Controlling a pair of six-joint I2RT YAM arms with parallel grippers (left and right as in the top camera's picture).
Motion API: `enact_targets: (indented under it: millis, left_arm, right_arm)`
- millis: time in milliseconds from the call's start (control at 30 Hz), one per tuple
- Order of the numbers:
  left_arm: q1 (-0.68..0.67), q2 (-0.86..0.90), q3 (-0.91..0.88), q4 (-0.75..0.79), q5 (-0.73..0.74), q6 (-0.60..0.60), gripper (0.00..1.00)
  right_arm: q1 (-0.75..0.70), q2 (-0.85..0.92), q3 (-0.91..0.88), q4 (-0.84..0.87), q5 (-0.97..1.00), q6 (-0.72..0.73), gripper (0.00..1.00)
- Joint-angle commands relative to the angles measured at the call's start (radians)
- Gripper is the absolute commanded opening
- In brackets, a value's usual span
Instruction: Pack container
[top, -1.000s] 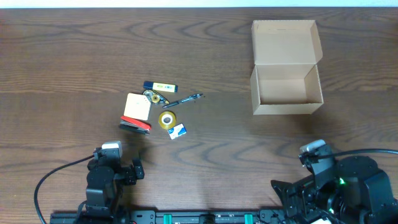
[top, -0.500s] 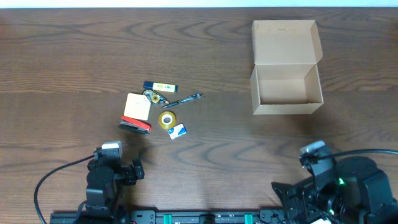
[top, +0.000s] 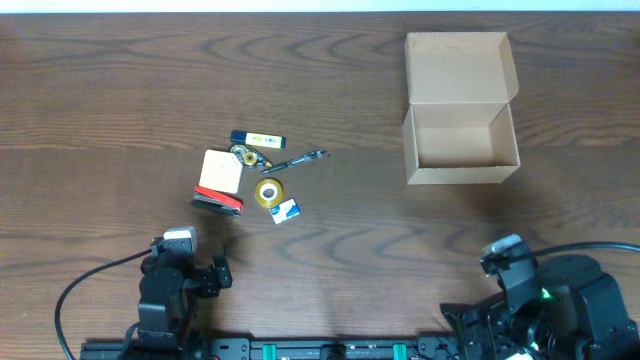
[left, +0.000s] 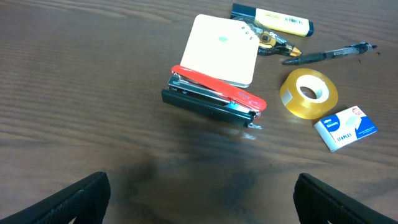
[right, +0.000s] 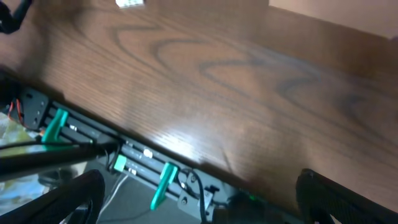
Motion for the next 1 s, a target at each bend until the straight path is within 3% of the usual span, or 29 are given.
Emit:
enact_targets:
  millis: [0, 200, 300, 467, 567, 967]
  left_arm:
    - [0.003, -0.006, -0.010, -0.006, 0.014, -0.004, 0.95]
    - [0.003, -0.006, -0.010, -0.006, 0.014, -0.004, 0.95]
    - [0.003, -0.006, -0.010, -0.006, 0.014, -0.004, 0.95]
    - [0.003, -0.006, -0.010, -0.006, 0.014, -0.004, 0.95]
    - [0.003, -0.006, -0.010, -0.006, 0.014, -0.004, 0.95]
    - [0.003, -0.006, -0.010, -0.006, 0.014, -0.004, 0.95]
  right_arm:
    - [-0.003, 0.001, -0.002, 0.036, -0.007, 0.011, 0.99]
    - [-0.003, 0.001, -0.002, 0.122, -0.065, 0.190, 0.99]
    - [-0.004, 0.001, -0.002, 0.275, -0.058, 0.205, 0.99]
    - [-0.004, 0.040, -0.002, 0.431, 0.197, 0.299, 0.99]
    - [-0.005, 0.140, -0.002, 0.480, 0.317, 0.327, 0.99]
    - [-0.084, 0.692, -0.002, 1.048, 0.538, 0.195, 0.99]
